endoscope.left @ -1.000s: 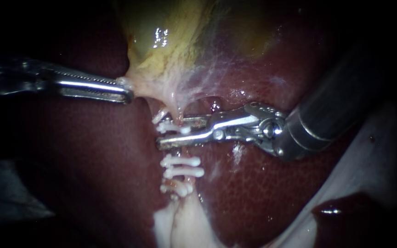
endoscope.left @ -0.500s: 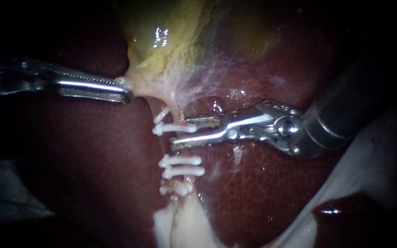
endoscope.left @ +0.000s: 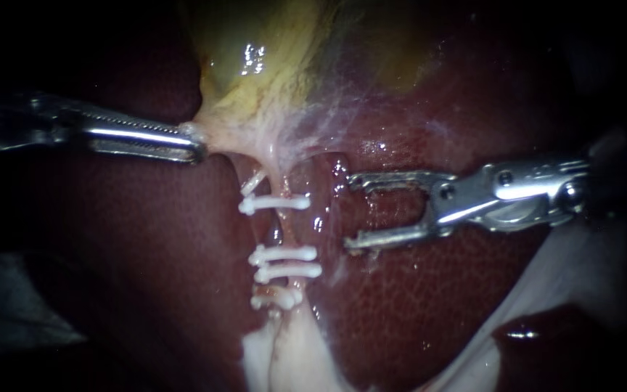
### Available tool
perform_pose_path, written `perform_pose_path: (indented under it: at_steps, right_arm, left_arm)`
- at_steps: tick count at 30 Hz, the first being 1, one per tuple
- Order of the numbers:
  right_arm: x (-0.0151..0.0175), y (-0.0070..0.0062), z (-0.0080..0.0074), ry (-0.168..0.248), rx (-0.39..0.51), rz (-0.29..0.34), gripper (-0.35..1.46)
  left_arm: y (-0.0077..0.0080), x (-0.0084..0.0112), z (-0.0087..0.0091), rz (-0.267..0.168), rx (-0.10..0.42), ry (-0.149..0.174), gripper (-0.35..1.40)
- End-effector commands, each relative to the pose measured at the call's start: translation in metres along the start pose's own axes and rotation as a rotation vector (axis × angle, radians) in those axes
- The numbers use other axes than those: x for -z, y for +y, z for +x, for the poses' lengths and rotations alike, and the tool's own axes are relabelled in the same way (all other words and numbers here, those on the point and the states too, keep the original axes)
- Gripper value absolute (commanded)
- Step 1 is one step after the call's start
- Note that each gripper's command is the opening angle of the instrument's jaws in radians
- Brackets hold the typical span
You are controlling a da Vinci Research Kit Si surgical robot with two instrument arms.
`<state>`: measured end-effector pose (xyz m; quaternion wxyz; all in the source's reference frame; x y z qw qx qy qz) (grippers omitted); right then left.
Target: Going back third clip right tube
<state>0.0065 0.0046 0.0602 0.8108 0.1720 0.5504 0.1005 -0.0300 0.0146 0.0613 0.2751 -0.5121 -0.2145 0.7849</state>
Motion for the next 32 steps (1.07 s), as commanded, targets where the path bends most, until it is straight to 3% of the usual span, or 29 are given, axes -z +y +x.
perform_pose_path:
  at_steps: [1, 12, 23, 32]
  right_arm:
    - [0.0005, -0.0001, 0.0001, -0.002, 0.011, 0.004, 0.5]
    - [0.0033, -0.0016, 0.0009, -0.013, 0.099, 0.03, 0.5]
    - [0.0038, -0.0018, 0.0006, -0.013, 0.107, 0.032, 0.5]
    - [0.0039, -0.002, 0.0006, -0.01, 0.108, 0.042, 0.5]
  left_arm:
    - [0.0, 0.0, 0.0, 0.001, 0.0, 0.0, -0.35]
    - [-0.0009, -0.0007, -0.0008, 0.004, -0.004, 0.0, -0.35]
    - [-0.0033, -0.0045, -0.0031, 0.024, -0.011, -0.007, -0.35]
    - [-0.0033, -0.0048, -0.0033, 0.023, -0.006, -0.01, -0.35]
